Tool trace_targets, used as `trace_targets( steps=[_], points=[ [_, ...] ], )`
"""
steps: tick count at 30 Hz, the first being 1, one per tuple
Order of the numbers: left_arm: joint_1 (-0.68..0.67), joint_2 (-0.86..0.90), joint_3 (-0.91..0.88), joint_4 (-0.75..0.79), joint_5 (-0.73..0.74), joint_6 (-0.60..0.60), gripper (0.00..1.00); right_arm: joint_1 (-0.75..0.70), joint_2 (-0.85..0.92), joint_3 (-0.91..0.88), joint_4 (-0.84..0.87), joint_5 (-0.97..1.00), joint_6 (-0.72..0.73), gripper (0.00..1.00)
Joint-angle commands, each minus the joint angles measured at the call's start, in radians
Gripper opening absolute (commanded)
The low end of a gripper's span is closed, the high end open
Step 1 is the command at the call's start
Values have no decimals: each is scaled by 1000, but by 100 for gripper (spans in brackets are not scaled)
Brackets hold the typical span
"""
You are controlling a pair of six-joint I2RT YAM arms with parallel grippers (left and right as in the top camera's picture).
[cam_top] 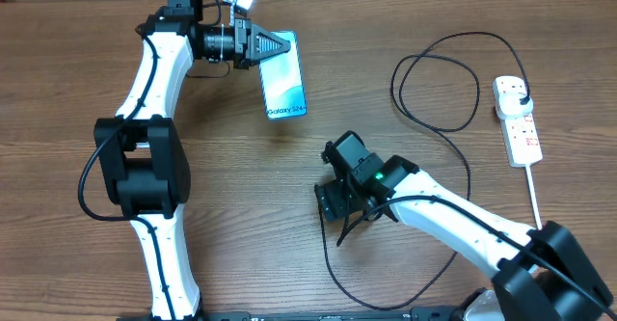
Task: Plug charger to phone and switch on socket
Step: 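Lower the right gripper onto the black cable's connector end, then close the right gripper on the cable connector and lift it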
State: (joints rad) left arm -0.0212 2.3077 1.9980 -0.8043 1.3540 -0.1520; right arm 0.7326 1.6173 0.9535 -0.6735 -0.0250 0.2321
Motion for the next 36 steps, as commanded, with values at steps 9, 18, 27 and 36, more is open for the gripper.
trace_targets(
  steps=[9, 18, 27, 36],
  points=[
    [-5, -24, 13, 8, 27, -29, 4, 77, 232, 196, -121, 103, 34, 84],
    [-5, -24, 13, 9, 26, -28, 4, 77, 368, 304, -205, 122, 55, 81],
    [0, -24, 13, 88, 25, -49, 4, 77, 405, 345, -230, 125, 83, 66],
    [0, -24, 13, 102, 26, -81, 4, 77, 405, 345, -231, 118, 82, 10]
  ],
)
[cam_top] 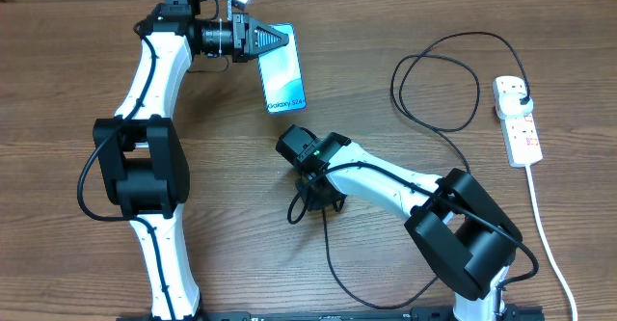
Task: Plug charger to phone and switch on socket
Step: 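Close the right gripper on the cable connector and lift it, then bring the cable connector up to the phone's bottom port with the right gripper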
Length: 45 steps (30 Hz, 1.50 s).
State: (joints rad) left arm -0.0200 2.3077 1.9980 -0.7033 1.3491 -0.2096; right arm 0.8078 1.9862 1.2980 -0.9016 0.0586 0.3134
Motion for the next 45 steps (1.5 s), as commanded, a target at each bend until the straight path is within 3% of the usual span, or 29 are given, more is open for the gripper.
trace_targets(
  steps=[1, 4, 14, 18, 23, 33, 38, 45],
  points=[
    [-1, -24, 13, 1, 31, -24, 4, 2, 36, 0, -3, 34, 1, 8],
    [-1, -24, 13, -3, 39, -24, 4, 2, 36, 0, -6, 34, 1, 4],
    [24, -24, 13, -16, 120, -23, 4, -21, 35, 48, -80, -56, -7, 4],
    [74, -24, 13, -14, 193, -23, 4, -46, 35, 145, -79, -270, -24, 4],
    [119, -24, 13, -43, 233, -39, 4, -51, 35, 170, 126, -719, -114, 4],
    [169, -24, 13, -59, 233, -71, 4, -108, 35, 170, 331, -1102, -74, 4],
    [178, -24, 13, -58, 233, -106, 4, -154, 35, 170, 447, -1107, 47, 4],
    [193, -24, 13, -51, 232, -109, 4, -256, 35, 170, 463, -1108, 106, 4]
  ],
)
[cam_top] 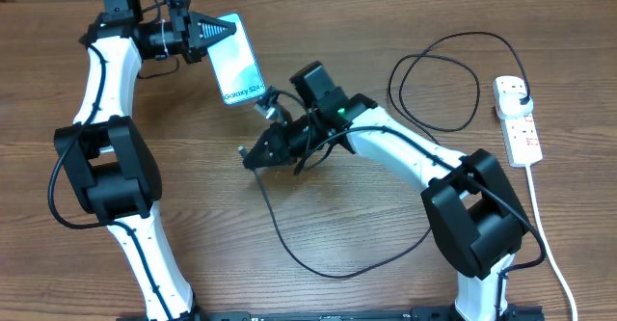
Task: Plug charger to phone and switch on socket
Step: 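Bring the cable connector up to the phone's bottom port with the right gripper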
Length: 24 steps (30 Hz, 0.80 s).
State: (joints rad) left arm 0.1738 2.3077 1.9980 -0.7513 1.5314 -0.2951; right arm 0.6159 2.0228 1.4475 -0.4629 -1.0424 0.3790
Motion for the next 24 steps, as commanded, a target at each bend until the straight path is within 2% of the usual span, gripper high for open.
trace_targets(
  steps=[1, 8, 12, 14, 18, 24],
  points=[
    [3, -24, 13, -2, 50, -24, 4, -74, -1, 20, 27, -6, 41, 4],
    [-4, -24, 13, -6, 50, -28, 4, -148, -1, 20, 109, -8, 98, 4],
    [-31, -24, 13, 2, 48, -27, 4, -158, -1, 20, 306, -156, 157, 4],
    [-39, -24, 13, 22, 48, -38, 5, -158, -1, 20, 356, -164, 201, 4],
    [-47, -24, 13, 156, 48, -177, 5, -158, -1, 20, 434, -164, 248, 4],
    [-47, -24, 13, 407, 29, -403, 4, -158, -1, 20, 440, -165, 253, 4]
  ],
)
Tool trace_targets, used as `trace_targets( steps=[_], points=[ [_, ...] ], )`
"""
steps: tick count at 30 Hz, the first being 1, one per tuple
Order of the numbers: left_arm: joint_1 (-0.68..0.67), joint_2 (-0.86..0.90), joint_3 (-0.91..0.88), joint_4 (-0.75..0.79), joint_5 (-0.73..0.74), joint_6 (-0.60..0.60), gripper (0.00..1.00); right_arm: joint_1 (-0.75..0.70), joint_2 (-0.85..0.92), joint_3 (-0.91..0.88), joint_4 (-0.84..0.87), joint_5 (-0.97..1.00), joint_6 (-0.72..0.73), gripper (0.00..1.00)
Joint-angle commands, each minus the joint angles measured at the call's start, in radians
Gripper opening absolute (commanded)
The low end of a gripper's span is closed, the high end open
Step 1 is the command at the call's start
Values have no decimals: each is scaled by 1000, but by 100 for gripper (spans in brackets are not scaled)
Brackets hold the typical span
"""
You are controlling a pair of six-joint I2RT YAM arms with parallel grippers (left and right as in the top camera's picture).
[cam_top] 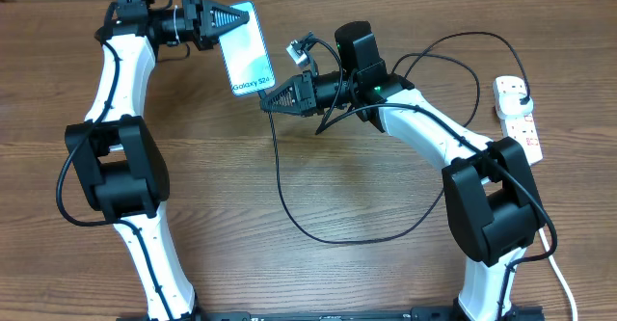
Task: Plug charger to phone and switch on socket
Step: 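Bring the cable connector up to the phone's bottom port with the right gripper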
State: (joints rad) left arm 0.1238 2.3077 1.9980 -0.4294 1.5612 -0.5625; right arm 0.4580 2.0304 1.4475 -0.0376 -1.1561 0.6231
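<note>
A light-blue phone (pixel 248 61) marked Galaxy S24 lies tilted at the back left of the table. My left gripper (pixel 234 19) is shut on its top edge. My right gripper (pixel 269 102) points left, its tip just off the phone's bottom right corner, and is shut on the end of the black charger cable (pixel 289 205). The plug itself is too small to make out. The cable loops across the table to the white socket strip (pixel 521 128) at the right edge, where a charger (pixel 512 91) sits plugged in.
Both white arms reach across the back half of the wooden table (pixel 289 282). The cable's large loop (pixel 439 80) lies between my right arm and the strip. The strip's white lead (pixel 536 200) runs toward the front right corner.
My right gripper, holding the cable end, moved up and right from mid-table to just below the phone's bottom edge. The phone and left gripper shifted slightly right.
My left gripper held the phone's top edge near the table's back centre while the right gripper was low over the cable. The right gripper then moved left. Later the phone stood further left and the right gripper carried the cable end, now at the phone's bottom edge.
</note>
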Motion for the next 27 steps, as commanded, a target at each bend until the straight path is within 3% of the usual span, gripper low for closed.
trace_targets(
  steps=[1, 8, 16, 27],
  points=[
    [3, -24, 13, 113, -1, -159, 4, 0, -9, 20, 14, -51, 9, 4],
    [2, -24, 13, 324, -5, -351, 4, 0, -9, 20, 14, -51, 8, 4],
    [-1, -24, 13, 328, 1, -351, 4, 0, -9, 20, 14, -45, -79, 4],
    [-4, -24, 13, 328, 0, -343, 4, 0, -9, 20, 115, -12, -70, 4]
  ],
)
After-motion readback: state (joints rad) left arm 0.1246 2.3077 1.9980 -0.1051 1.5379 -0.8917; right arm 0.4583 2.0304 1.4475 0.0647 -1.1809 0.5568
